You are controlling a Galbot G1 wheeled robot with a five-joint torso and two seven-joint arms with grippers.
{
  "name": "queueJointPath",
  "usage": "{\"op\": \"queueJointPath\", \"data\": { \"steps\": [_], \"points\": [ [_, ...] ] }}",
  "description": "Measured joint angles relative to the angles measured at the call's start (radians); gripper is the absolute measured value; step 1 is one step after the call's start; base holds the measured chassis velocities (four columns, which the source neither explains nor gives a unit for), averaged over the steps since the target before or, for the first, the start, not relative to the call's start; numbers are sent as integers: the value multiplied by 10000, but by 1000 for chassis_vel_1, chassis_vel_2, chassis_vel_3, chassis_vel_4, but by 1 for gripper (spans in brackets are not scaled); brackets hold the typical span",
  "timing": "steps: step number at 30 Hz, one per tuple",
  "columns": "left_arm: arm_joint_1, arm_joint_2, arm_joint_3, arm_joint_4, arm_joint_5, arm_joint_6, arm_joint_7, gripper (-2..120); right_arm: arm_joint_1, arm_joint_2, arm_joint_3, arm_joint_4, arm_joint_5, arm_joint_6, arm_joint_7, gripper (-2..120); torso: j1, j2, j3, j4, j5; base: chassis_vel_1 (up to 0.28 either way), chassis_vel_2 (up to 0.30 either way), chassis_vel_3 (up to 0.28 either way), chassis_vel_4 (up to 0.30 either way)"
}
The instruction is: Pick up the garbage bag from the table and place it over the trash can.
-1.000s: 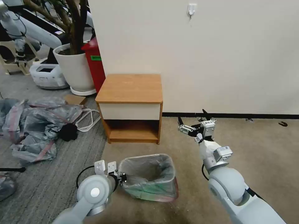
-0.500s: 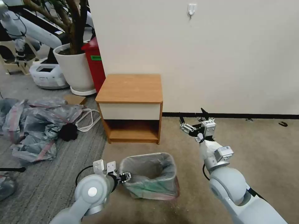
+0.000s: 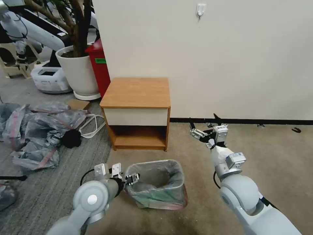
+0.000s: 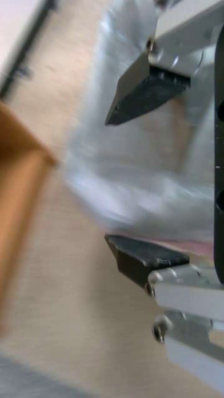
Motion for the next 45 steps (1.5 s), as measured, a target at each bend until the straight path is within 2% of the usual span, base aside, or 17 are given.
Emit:
{"op": "queueJointPath", "data": {
  "steps": [1, 2, 3, 5, 9, 12, 13, 17, 18, 21, 22, 23, 25, 26, 30, 37, 45],
  "points": [
    [202, 121, -187, -114, 779, -445, 731, 77, -107, -12, 232, 50, -92, 18, -99, 108, 0, 0, 0, -1, 0, 0, 0, 0, 0],
    [338, 201, -304, -204, 1174, -644, 1120, 80, -176, -20, 380, 64, -160, 87, -168, 109, 0, 0, 0, 0, 1, 0, 0, 0, 0],
    [338, 201, -304, -204, 1174, -644, 1120, 80, -176, -20, 380, 64, -160, 87, -168, 109, 0, 0, 0, 0, 1, 0, 0, 0, 0],
    [670, 369, -455, -511, 1665, -825, 1602, 86, -310, -22, 594, 66, -343, 298, -311, 110, 0, 0, 0, 1, 2, 0, 0, 0, 0],
    [1164, 457, -640, -964, 1940, -929, 1661, 87, -491, 23, 757, 89, -492, 528, -396, 107, 0, 0, 0, 0, 1, 0, 0, 0, 0],
    [1799, 474, -1086, -1159, 3226, -1823, 2358, 87, -878, 109, 1099, 223, -610, 911, -722, 103, 0, 0, -1, 0, 2, 0, 0, 0, 0],
    [1799, 474, -1086, -1159, 3226, -1823, 2358, 87, -878, 109, 1099, 223, -610, 911, -722, 103, 0, 0, -1, 0, 2, 0, 0, 0, 0],
    [2629, -253, -1591, -755, 5665, -3979, 3529, 94, -1468, 273, 1609, 373, -1305, 1270, -955, 100, -1, 0, 0, 1, -1, 0, 0, 0, 0],
    [2629, -253, -1591, -755, 5665, -3979, 3529, 94, -1468, 273, 1609, 373, -1305, 1270, -955, 100, -1, 0, 0, 1, -1, 0, 0, 0, 0],
    [3163, -1049, -2021, -250, 7455, -5724, 4224, 99, -2158, 746, 2182, 584, -2042, 1346, -1410, 100, -1, 1, -1, 2, 0, 0, 0, 0, 0],
    [3163, -1049, -2021, -250, 7455, -5724, 4224, 99, -2158, 746, 2182, 584, -2042, 1346, -1410, 100, -1, 1, -1, 2, 0, 0, 0, 0, 0],
    [3325, -1331, -2193, 47, 8089, -6385, 4408, 100, -2529, 1091, 2359, 723, -2215, 1253, -1629, 100, -1, 1, -1, 0, -1, 0, 0, 0, 0],
    [3453, -1711, -2431, 462, 8742, -7182, 4502, 100, -2872, 1629, 2405, 803, -2314, 1030, -1789, 100, 0, 1, -1, 0, 0, 0, 0, 0, 0],
    [3453, -1711, -2431, 462, 8742, -7182, 4502, 100, -2872, 1629, 2405, 803, -2314, 1030, -1789, 100, 0, 1, -1, 0, 0, 0, 0, 0, 0],
    [3584, -2290, -2702, 881, 9347, -8069, 4623, 100, -3244, 2375, 2371, 807, -2593, 378, -2351, 100, 0, 1, -1, 0, 0, 0, 0, 0, 0],
    [3680, -2823, -2821, 1011, 9610, -8724, 4834, 100, -3486, 3003, 2442, 712, -2973, -14, -2605, 100, -1, 1, -1, 1, 0, 0, 0, 0, 0],
    [3636, -3212, -2985, 1265, 9972, -9122, 4852, 100, -3955, 3854, 2610, 319, -3695, 348, -2635, 100, 0, 1, -1, 0, 0, 0, 0, 0, 0]
  ]
}}
